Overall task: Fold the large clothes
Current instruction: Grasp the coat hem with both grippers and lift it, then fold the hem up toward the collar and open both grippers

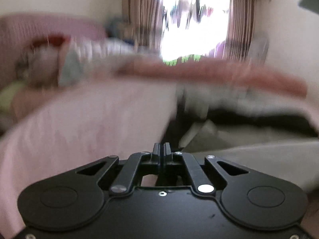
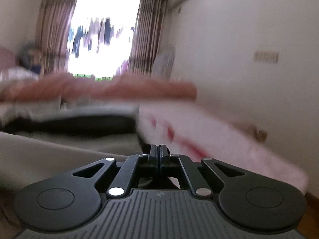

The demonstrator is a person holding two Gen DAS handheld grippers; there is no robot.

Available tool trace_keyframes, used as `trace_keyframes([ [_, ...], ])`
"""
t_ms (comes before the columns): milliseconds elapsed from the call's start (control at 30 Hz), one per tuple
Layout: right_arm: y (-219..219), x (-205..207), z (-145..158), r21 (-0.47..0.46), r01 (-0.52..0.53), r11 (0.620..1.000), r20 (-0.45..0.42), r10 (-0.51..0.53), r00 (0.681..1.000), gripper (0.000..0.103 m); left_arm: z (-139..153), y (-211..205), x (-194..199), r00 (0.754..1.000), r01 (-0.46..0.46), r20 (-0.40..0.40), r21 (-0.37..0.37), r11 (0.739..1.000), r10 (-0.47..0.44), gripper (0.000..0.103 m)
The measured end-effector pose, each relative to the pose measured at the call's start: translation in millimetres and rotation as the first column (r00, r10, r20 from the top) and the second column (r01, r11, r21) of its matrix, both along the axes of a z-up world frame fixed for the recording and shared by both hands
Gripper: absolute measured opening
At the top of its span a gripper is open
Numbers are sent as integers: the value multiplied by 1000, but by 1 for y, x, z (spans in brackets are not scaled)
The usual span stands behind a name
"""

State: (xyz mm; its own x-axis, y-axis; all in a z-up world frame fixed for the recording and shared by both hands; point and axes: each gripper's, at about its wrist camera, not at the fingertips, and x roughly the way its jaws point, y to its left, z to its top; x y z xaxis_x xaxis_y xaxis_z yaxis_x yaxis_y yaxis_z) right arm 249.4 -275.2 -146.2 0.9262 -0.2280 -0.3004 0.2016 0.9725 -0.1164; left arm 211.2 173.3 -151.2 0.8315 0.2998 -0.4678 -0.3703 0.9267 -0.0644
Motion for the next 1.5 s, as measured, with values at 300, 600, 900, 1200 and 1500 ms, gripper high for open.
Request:
trace_keyframes([
  [300,14,22,-29,-39,5,999,-163,-12,987,3,-20,16,11,996,-18,-83,-18,1000,16,15],
  [600,-11,-40,-3,48,-96,994,-149,102,984,75,10,19,-49,997,57,-47,-80,995,-61,84],
  [900,-19,-45,-26,190,-54,980,-307,112,945,84,-15,-7,-59,970,120,-193,-148,982,-147,87],
  [1200,-24,-49,-40,258,-55,965,-262,124,957,92,-25,-13,-51,964,123,-211,-172,977,-159,100],
  [1500,-15,-34,-33,253,-105,962,-285,178,942,93,-27,-15,-44,970,108,-198,-171,979,-141,103],
])
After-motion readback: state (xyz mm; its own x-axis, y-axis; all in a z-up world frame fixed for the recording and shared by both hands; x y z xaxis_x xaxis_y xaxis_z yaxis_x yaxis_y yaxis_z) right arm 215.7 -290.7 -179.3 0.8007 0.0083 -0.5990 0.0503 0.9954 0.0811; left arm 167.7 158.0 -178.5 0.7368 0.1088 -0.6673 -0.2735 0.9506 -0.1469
